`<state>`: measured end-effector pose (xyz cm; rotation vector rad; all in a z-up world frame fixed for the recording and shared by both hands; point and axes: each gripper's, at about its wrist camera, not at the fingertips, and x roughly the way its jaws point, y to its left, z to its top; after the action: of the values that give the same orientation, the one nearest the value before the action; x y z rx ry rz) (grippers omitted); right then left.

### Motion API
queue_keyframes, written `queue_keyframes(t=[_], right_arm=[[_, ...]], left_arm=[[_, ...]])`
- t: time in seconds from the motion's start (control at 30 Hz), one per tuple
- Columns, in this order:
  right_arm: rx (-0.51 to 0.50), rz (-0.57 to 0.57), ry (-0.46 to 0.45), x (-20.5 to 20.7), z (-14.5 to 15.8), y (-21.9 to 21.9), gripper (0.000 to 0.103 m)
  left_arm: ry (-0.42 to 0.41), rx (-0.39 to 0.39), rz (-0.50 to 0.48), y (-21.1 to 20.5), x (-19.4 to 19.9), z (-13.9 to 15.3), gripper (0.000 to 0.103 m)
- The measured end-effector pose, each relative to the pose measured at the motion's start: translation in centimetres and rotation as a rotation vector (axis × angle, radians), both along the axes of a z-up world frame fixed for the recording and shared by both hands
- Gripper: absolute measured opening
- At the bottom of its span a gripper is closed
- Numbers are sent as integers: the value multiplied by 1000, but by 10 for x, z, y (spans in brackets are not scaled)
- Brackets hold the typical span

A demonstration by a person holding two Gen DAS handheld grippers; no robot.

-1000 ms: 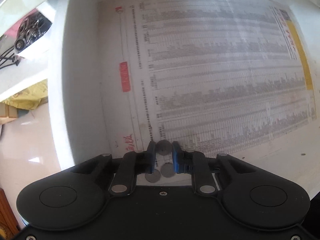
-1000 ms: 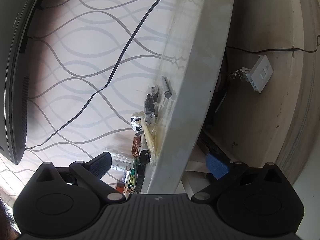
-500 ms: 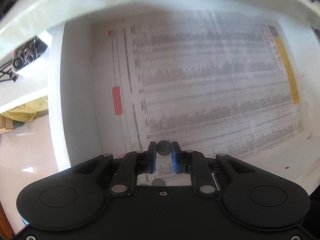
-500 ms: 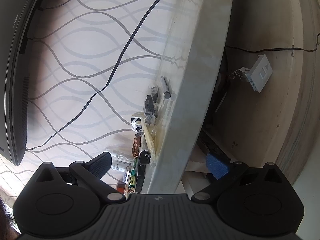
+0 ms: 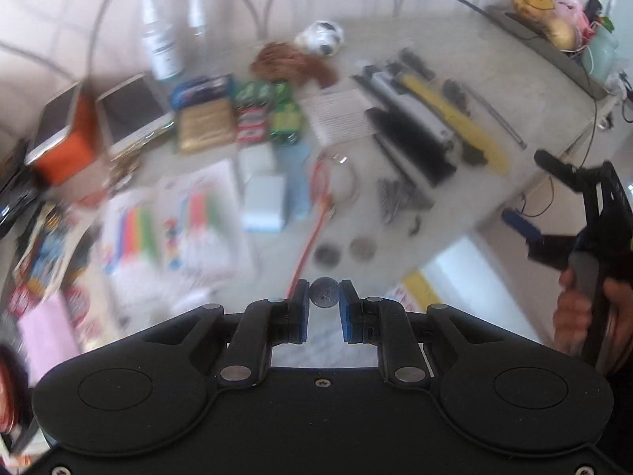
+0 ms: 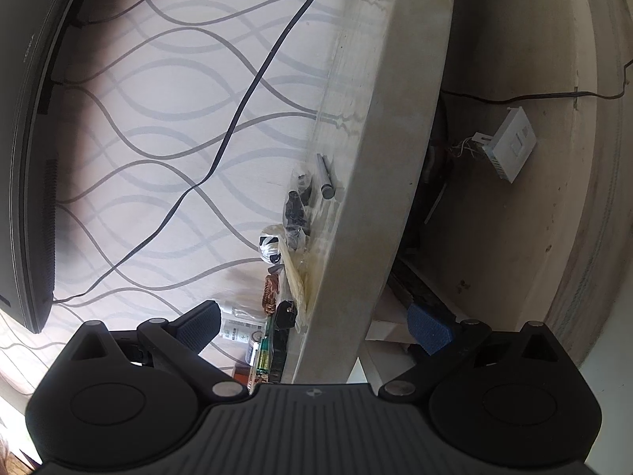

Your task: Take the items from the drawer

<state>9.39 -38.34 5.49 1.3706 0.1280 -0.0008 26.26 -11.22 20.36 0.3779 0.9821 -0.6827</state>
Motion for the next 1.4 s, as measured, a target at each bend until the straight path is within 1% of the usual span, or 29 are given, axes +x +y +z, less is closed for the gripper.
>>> queue_keyframes(t=[0.03,0.07,0.1,0.27,0.4,0.47,0.53,0.63,0.67,0.83,0.87,0.93,0.97,1.07,1.17,1.23,1.37,1.4], right_arm=[[2,0,-1,0,0,0,103],[5,1,-1,0,0,0,103],[7,2,-2,0,0,0,103],[15,9,-6,1,-1,0,103],[13,9,-4,1,-1,0,103],[10,8,-3,1,-1,0,103],[8,5,0,0,-2,0,103],[4,6,4,0,-1,1,103],[2,8,4,0,-1,1,103],[-9,14,9,3,2,3,103],[-9,13,10,3,2,2,103],[-9,9,9,2,2,2,103],[-9,8,8,2,2,2,103],[-6,4,7,1,2,2,103],[-3,6,8,0,1,2,103],[-2,10,7,1,1,2,103],[5,10,5,1,1,1,103],[7,10,4,1,1,1,103]], left_arm=[[10,3,-7,-6,5,-10,15],[19,7,-5,-3,7,-13,15],[22,9,0,4,6,-7,15],[47,-3,20,9,-5,3,15],[86,-78,45,33,-15,6,27],[95,-101,58,59,-24,1,28],[127,-71,78,78,-31,-6,29],[219,44,148,98,-50,-31,34],[262,85,181,105,-52,-44,36],[472,329,371,145,-57,-118,36],[503,348,409,153,-58,-128,36],[562,358,482,166,-57,-143,36],[580,345,504,169,-57,-146,36],[605,321,527,171,-58,-153,36],[648,341,539,171,-57,-162,37],[672,340,562,173,-55,-167,37],[694,313,608,174,-55,-169,45],[694,305,622,175,-54,-169,45]])
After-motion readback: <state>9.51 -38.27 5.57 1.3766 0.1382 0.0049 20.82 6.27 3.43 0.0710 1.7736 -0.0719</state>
